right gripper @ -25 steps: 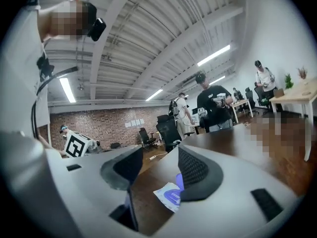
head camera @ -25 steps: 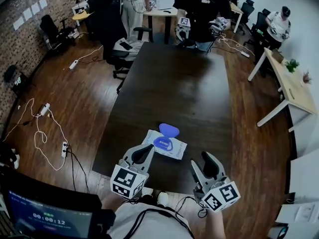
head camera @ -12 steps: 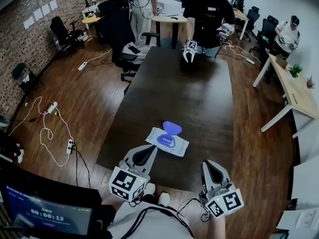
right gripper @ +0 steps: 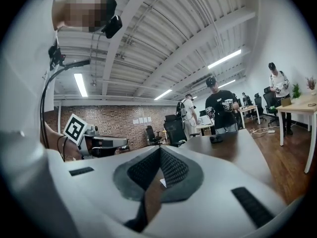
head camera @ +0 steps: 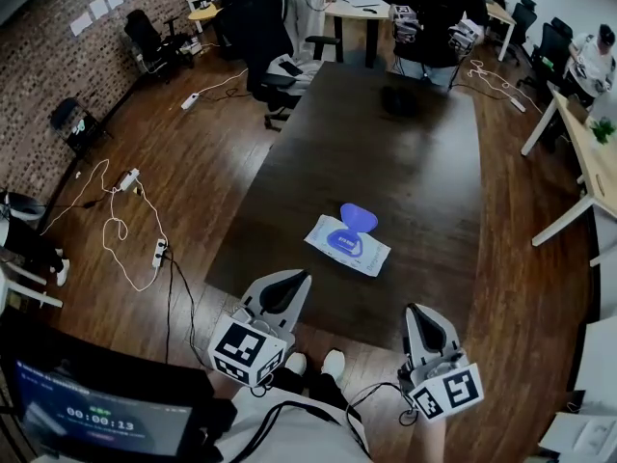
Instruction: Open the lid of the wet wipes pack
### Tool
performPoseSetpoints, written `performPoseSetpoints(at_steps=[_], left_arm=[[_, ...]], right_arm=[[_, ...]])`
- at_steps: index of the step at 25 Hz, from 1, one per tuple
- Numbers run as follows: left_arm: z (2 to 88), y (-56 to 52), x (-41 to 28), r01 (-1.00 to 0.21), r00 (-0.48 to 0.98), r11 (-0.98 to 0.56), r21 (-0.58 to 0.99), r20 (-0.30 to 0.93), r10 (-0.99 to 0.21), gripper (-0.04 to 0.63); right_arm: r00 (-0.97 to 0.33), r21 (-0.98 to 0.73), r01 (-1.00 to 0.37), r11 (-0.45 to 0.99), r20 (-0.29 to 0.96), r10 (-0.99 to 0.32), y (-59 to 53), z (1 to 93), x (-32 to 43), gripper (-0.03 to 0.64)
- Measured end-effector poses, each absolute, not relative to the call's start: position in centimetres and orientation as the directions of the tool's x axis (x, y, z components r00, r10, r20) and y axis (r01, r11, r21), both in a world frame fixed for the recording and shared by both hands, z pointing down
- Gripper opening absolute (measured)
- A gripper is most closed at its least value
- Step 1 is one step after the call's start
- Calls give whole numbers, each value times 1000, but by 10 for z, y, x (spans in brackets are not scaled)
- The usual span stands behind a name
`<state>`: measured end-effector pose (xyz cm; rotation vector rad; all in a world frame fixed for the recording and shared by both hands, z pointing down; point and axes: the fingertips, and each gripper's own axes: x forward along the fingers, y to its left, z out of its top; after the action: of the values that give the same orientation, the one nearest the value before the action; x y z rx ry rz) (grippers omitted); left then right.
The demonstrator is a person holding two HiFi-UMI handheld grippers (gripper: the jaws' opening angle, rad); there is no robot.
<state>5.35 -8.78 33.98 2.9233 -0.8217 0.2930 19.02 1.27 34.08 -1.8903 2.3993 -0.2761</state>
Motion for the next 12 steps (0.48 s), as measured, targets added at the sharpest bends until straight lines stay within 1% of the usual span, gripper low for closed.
performPoseSetpoints(at_steps=[7, 12], left_arm=[[322, -52, 26, -487, 867, -873, 37, 144, -478, 2], [328, -10, -32, -459, 885, -888, 42, 115, -452, 2]], right_arm=[[-205, -137, -970, 200, 23, -978, 54, 320, 161, 6], [-149, -162, -976, 148, -4, -989, 104, 319, 110, 6]])
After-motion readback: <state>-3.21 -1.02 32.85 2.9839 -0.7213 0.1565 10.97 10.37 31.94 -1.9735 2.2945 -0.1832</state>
